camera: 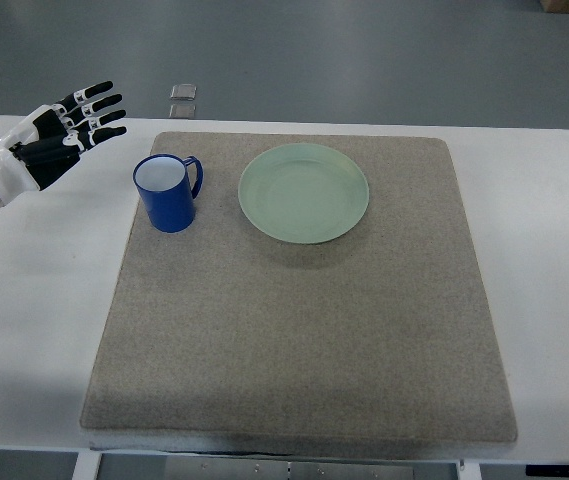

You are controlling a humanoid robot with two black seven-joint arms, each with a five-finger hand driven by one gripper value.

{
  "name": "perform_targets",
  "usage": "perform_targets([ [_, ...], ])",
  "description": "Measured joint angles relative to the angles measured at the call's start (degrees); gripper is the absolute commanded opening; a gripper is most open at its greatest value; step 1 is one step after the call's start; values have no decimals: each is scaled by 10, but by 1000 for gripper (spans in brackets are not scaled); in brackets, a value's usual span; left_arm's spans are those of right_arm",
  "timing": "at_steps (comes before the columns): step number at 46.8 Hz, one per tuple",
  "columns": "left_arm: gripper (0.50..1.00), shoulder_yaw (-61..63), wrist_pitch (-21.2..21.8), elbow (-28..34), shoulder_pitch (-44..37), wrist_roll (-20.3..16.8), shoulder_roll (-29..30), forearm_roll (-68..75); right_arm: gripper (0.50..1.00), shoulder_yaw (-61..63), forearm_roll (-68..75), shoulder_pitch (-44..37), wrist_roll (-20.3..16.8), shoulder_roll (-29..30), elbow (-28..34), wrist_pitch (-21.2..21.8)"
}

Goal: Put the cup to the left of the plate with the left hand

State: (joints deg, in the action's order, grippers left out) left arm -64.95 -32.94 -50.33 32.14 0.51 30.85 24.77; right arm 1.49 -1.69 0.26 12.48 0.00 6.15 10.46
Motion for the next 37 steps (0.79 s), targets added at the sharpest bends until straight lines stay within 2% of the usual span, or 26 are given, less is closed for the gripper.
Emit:
perform_targets([
  [3,947,-2,1,13,19,35,0,-28,932,0,0,0,0,0,0,0],
  [8,964,-3,-1,40,53,63,0,-56,932,0,0,0,0,0,0,0],
  [14,977,4,-6,65,82,78,0,-90,932,0,0,0,0,0,0,0],
  [20,996,6,-6,78,86,112,-3,-136,932,0,0,0,0,0,0,0],
  [37,999,5,-5,127,86,160,-26,-237,932,0,0,0,0,0,0,0],
])
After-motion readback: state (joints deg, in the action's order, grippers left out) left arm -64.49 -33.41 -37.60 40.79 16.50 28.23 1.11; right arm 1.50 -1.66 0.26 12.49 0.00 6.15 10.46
